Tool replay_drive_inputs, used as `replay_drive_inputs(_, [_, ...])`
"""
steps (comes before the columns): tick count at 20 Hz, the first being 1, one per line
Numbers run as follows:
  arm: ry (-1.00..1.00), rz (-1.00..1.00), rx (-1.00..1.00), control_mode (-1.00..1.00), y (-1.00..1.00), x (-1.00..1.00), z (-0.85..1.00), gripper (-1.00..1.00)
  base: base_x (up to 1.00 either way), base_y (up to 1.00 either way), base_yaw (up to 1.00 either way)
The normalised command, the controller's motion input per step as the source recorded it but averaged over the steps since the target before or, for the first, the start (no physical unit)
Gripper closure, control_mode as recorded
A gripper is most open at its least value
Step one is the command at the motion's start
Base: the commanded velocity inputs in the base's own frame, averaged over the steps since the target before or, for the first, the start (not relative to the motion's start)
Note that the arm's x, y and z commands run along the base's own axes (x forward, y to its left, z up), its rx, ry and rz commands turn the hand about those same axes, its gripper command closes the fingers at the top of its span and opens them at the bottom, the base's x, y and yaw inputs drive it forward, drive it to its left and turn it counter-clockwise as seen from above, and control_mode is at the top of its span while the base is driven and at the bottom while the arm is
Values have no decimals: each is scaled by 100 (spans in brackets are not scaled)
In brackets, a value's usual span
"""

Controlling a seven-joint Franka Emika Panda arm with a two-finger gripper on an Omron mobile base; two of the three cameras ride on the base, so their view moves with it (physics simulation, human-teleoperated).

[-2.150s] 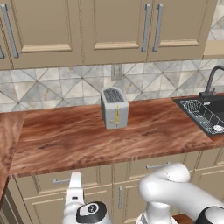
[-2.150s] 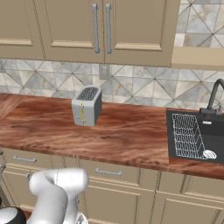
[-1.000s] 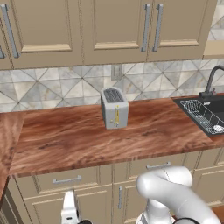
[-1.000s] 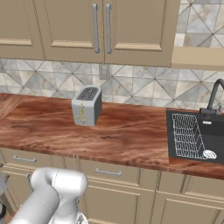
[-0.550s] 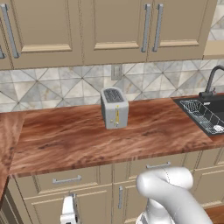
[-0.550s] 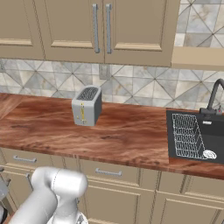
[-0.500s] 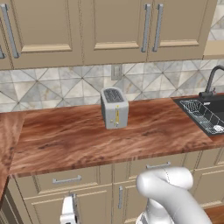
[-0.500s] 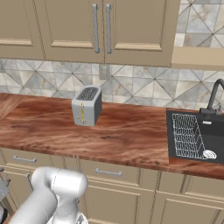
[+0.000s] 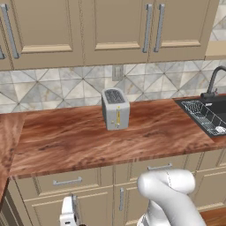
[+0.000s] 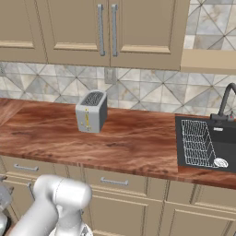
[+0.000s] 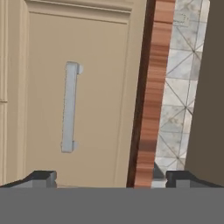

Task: Take the pizza cutter from the drawer on the left and place it on the dining counter for cutting.

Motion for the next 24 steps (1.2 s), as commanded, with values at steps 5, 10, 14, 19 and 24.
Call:
replay_drive_inputs(5, [0, 0, 0, -100, 1, 26, -10, -100, 0, 0, 0])
replay_drive_inputs(10, [-1, 0, 0, -100, 1, 30, -11, -100, 0, 0, 0])
replay_drive_inputs(14, [0, 0, 0, -100, 2, 32, -16, -100, 0, 0, 0])
replay_drive_inputs(19, [0, 0, 0, -100, 5, 26, -19, -100, 0, 0, 0])
replay_drive_inputs(24, [0, 0, 0, -100, 19, 19, -17, -100, 0, 0, 0])
